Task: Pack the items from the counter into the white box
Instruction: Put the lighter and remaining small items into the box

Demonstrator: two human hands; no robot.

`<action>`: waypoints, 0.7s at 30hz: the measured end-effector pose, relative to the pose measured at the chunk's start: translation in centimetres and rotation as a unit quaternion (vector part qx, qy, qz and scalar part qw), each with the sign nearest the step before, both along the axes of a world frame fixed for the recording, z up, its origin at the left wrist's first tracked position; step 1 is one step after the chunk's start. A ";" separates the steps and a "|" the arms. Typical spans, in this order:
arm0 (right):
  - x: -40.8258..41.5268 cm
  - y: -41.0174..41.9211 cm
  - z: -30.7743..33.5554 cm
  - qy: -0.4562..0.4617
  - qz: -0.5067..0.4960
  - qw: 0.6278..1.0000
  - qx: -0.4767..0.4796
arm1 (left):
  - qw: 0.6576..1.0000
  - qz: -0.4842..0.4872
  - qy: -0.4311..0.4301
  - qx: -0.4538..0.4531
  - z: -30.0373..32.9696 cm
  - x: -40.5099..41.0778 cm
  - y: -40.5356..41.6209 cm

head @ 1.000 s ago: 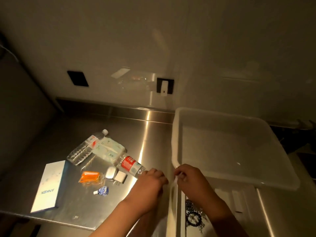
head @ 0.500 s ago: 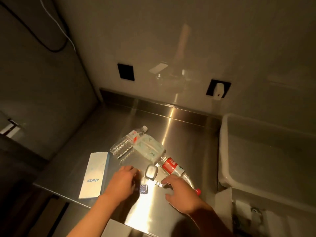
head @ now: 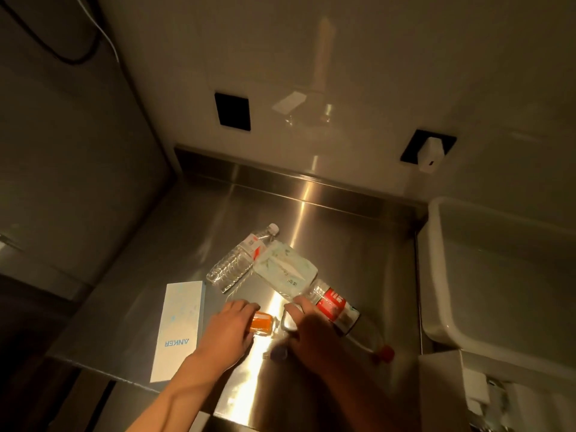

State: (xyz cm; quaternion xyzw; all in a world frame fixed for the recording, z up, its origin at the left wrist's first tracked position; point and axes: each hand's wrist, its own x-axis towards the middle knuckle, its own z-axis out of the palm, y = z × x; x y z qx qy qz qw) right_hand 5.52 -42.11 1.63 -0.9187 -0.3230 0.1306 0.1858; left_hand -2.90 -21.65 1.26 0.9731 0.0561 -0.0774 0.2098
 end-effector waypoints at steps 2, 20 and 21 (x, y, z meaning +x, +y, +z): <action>0.4 0.4 -0.5 0.007 -0.001 1.000 -0.006 | 1.000 -0.006 0.008 0.004 -0.5 0.2 0.4; 0.1 1.8 -1.8 -0.027 0.030 0.999 0.035 | 0.993 0.109 -0.031 -0.022 1.9 -2.7 1.1; -0.1 1.6 -1.4 -0.029 0.029 0.996 0.075 | 0.992 0.115 -0.036 -0.023 2.4 -3.0 1.0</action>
